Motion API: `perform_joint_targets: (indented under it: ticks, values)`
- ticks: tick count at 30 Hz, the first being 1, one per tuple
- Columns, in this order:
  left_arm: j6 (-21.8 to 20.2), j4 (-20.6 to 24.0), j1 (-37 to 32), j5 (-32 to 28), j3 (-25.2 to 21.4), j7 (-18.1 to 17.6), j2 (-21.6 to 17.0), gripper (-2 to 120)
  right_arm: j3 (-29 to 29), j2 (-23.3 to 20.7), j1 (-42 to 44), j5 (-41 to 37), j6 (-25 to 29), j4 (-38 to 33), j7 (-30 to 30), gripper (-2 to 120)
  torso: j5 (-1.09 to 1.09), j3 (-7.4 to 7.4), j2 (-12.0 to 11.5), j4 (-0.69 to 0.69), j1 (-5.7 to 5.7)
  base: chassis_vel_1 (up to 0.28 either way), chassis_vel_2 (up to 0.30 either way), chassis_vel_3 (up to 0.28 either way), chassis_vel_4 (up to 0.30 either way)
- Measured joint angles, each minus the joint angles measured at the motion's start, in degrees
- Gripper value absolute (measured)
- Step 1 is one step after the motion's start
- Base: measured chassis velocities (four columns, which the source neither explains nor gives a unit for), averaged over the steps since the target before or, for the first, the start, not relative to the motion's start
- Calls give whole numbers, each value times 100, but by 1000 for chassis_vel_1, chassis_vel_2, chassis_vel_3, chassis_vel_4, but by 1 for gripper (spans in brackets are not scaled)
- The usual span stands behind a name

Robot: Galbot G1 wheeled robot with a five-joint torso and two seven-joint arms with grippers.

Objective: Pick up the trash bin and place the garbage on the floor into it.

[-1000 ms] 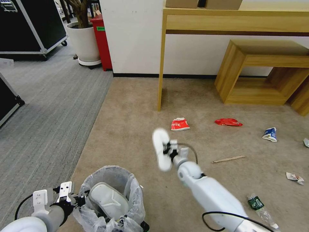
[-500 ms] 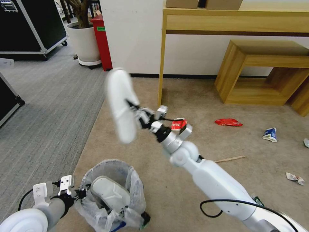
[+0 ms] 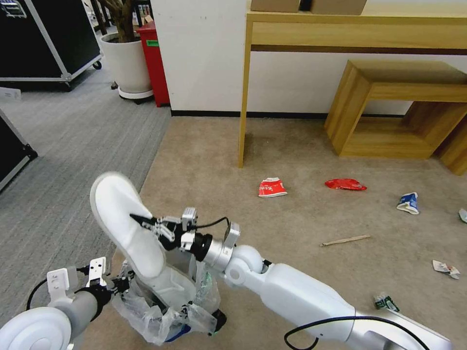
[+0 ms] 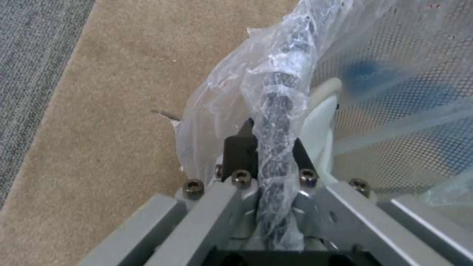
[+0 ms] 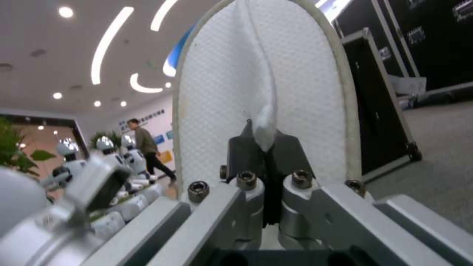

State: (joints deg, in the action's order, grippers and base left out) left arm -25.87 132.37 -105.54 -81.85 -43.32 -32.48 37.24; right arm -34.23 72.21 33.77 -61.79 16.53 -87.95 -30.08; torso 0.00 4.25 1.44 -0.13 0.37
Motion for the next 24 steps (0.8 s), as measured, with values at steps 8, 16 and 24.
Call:
perform_joint_targets:
  ticks: [8, 16, 24]
  values:
    - [0, 35, -45, 20, 6, -24, -22, 0, 26, -89, 34, 65, 14, 19, 0, 0, 0, 0, 0, 0, 0, 0, 0, 0, 0]
    - [-14, 106, -144, 142, 20, -30, 19, 0, 63, -146, 76, 286, 180, 148, -16, 0, 1, 0, 0, 0, 0, 0, 0, 0, 0]
    - [-13, 146, -155, 97, -32, -48, 35, 0, 72, -293, 77, 454, 122, 177, -185, 7, 1, 0, 0, 0, 0, 0, 0, 0, 0]
